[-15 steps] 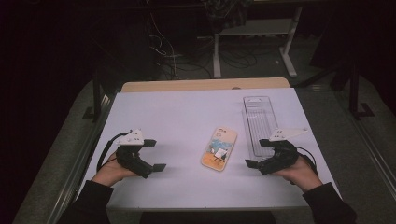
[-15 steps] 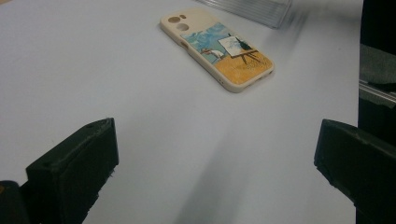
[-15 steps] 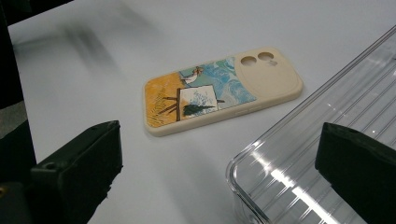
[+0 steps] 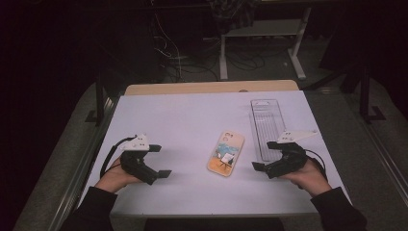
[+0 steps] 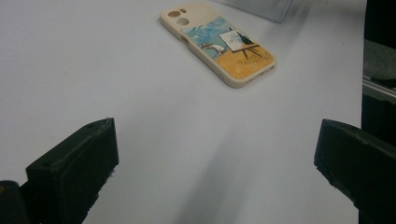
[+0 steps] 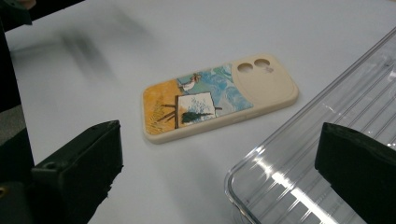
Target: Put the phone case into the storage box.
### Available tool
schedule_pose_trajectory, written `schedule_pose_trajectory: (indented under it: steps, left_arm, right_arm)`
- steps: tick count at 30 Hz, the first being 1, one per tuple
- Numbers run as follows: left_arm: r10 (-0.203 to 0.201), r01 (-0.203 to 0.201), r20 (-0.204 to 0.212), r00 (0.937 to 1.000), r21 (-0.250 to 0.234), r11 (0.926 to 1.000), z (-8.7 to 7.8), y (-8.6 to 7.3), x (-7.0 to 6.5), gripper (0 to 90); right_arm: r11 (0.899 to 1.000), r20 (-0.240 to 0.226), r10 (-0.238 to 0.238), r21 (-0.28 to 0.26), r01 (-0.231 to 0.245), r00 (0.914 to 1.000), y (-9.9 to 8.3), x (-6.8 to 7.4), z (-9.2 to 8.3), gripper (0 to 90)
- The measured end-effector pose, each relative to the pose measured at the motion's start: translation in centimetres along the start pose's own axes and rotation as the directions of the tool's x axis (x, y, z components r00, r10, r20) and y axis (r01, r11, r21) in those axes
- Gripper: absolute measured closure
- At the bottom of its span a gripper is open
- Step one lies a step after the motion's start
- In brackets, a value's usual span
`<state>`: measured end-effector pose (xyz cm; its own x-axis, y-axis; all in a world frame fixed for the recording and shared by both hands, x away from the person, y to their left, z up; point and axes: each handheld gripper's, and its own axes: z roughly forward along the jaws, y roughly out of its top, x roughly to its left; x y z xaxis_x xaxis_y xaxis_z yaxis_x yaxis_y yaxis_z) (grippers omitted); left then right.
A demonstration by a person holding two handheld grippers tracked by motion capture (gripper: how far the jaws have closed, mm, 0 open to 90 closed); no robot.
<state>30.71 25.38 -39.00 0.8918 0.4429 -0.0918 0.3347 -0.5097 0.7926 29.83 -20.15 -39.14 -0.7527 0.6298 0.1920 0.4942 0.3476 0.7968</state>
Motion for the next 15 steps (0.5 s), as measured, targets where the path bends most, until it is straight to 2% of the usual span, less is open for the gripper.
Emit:
schedule_pose_trajectory:
  steps: [3, 8, 15]
  left_arm:
    - [-0.019, 0.019, -0.001, 0.9998, 0.002, 0.9998, 0.1, -0.1, -0.1, 0.0]
    - [0.009, -0.008, -0.018, 0.9998, 0.028, 0.9996, 0.2, -0.1, 0.0, 0.0]
    - [0.008, -0.007, -0.014, 0.9999, 0.019, 0.9998, 0.0, -0.2, 0.2, 0.0]
  right_arm:
    - [1.000, 0.000, -0.001, -0.001, 0.001, 1.0000, 0.5, 0.2, 0.1, 2.9]
    - [1.000, -0.018, 0.011, -0.007, -0.011, 0.9998, 1.3, 0.6, 0.5, 7.6]
    - [1.000, -0.033, 0.017, 0.007, -0.017, 0.9993, 2.2, 1.2, 1.3, 14.9]
